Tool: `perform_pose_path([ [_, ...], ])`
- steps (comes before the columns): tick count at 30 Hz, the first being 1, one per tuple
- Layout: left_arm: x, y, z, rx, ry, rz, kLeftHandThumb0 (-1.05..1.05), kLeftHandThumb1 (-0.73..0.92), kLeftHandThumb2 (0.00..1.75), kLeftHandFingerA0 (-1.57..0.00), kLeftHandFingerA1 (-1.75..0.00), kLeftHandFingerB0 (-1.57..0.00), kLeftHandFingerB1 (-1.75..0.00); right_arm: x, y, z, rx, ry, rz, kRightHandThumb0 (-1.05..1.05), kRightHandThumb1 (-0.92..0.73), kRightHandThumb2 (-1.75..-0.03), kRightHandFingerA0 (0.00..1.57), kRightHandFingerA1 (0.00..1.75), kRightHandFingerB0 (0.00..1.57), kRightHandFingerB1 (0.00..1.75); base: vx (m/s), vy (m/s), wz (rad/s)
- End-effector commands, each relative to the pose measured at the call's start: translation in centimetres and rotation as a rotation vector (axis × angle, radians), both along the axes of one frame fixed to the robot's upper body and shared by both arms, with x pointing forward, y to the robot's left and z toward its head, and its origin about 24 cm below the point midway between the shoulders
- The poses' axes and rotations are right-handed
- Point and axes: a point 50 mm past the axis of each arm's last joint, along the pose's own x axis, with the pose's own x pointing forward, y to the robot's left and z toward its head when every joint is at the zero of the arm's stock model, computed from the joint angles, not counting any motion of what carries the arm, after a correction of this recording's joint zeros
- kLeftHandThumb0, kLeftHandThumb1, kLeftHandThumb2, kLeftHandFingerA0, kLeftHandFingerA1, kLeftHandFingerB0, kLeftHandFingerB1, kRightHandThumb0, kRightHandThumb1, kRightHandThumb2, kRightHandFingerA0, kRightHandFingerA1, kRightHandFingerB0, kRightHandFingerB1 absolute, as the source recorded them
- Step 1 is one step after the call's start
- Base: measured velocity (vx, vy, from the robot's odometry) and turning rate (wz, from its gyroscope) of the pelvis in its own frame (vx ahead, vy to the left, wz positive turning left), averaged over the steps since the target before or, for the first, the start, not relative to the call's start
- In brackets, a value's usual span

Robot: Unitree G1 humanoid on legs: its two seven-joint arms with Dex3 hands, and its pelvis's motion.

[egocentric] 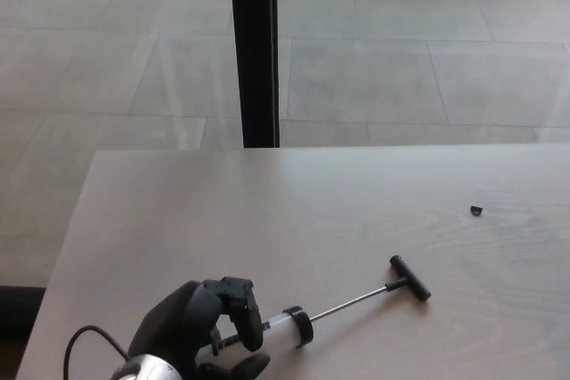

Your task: The robot uses its left hand to lift the air pump kept on the middle of the desk and use the right hand to pull out the handle

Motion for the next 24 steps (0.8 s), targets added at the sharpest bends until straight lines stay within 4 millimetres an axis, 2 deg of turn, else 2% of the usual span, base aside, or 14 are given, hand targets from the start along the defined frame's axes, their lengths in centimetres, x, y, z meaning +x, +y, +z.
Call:
perform_pose_path([
  [1,0.8,0.8,-1.2,0.169,0.059,-0.013,-0.26,0.76,0.87,-0.74,-1.61,-0.57,-0.90,0.2,-0.3,0.1,0.057,-0.049,-0.063,-0.75,-0.83,-0.67,0.01,0.31,0.15,0.25,0.00,0.000,0.00],
  [2,1.0,0.7,-1.1,0.189,0.052,-0.046,-0.28,0.76,0.79,-0.74,-1.56,-0.55,-0.78,0.2,-0.3,0.1,0.063,-0.054,-0.061,-0.76,-0.65,-1.03,0.01,0.33,0.10,0.38,0.00,0.000,0.00],
  [3,1.0,0.7,-1.1,0.189,0.051,-0.046,-0.28,0.76,0.79,-0.74,-1.56,-0.55,-0.78,0.2,-0.2,0.2,0.063,-0.055,-0.060,-0.76,-0.65,-1.03,0.01,0.33,0.10,0.38,0.00,0.000,0.00],
  [4,1.1,0.7,-1.1,0.199,0.041,-0.065,-0.29,0.71,0.76,-0.75,-1.56,-0.55,-0.76,0.2,-0.2,0.2,0.063,-0.057,-0.062,-0.75,-0.84,-0.66,0.02,0.33,0.18,0.27,0.00,0.000,0.00],
  [7,1.5,0.4,-0.6,0.215,0.000,-0.118,-0.30,0.64,0.78,-0.82,-1.62,-0.62,-0.79,0.1,0.0,0.1,0.076,-0.063,-0.059,-0.70,-0.82,-0.66,0.05,0.36,0.19,0.29,0.00,0.000,0.00],
  [8,1.6,0.4,-0.5,0.211,-0.004,-0.122,-0.31,0.66,0.74,-0.79,-1.58,-0.64,-0.79,0.1,0.0,0.0,0.075,-0.064,-0.061,-0.36,-0.51,-1.08,0.05,0.55,0.00,0.48,0.00,0.000,0.00],
  [9,1.7,0.3,-0.4,0.210,-0.018,-0.134,-0.30,0.64,0.75,-0.82,-1.58,-0.67,-0.79,0.0,0.0,0.0,0.076,-0.071,-0.060,-0.36,-0.52,-1.09,0.05,0.55,0.00,0.48,0.00,0.000,0.00],
  [10,1.7,0.3,-0.3,0.208,-0.028,-0.147,-0.28,0.63,0.77,-0.82,-1.57,-0.70,-0.78,0.0,0.0,0.0,0.077,-0.076,-0.062,-0.72,-0.65,-0.95,0.08,0.54,0.14,0.43,0.00,0.000,0.00],
  [12,1.8,0.4,-0.3,0.209,-0.033,-0.153,-0.28,0.64,0.74,-0.82,-1.57,-0.70,-0.78,0.1,0.1,0.0,0.078,-0.077,-0.062,-0.73,-0.65,-0.95,0.09,0.54,0.14,0.43,0.00,0.000,0.00],
  [13,1.7,0.5,-0.3,0.214,-0.038,-0.166,-0.31,0.62,0.74,-0.83,-1.55,-0.68,-0.78,0.1,0.1,-0.1,0.073,-0.077,-0.064,-0.71,-0.83,-0.65,0.14,0.52,0.23,0.31,0.00,0.000,0.00],
  [15,1.6,0.8,-0.3,0.218,-0.051,-0.185,-0.28,0.62,0.75,-0.82,-1.56,-0.70,-0.78,0.2,0.2,0.0,0.085,-0.078,-0.061,-0.71,-0.81,-0.65,0.15,0.62,0.22,0.30,0.00,0.000,0.00],
  [19,1.5,1.2,-0.4,0.236,-0.062,-0.227,-0.30,0.62,0.75,-0.80,-1.42,-0.69,-0.76,0.1,0.3,-0.2,0.095,-0.066,-0.052,-0.70,-0.81,-0.63,0.10,0.48,0.20,0.30,0.00,0.000,0.00],
  [20,1.3,1.4,-0.4,0.237,-0.052,-0.252,-0.33,0.63,0.71,-0.81,-1.22,-0.70,-0.74,-0.1,0.4,-0.3,0.087,-0.059,-0.050,-0.70,-0.82,-0.65,0.15,0.51,0.19,0.29,0.00,0.000,0.00],
  [24,0.9,1.9,-0.5,0.222,-0.050,-0.276,-0.34,0.64,0.68,-0.82,-1.08,-0.71,-0.71,-0.1,0.6,-0.4,0.088,-0.046,-0.041,-0.71,-0.83,-0.65,0.14,0.51,0.19,0.28,0.00,0.000,0.00],
])
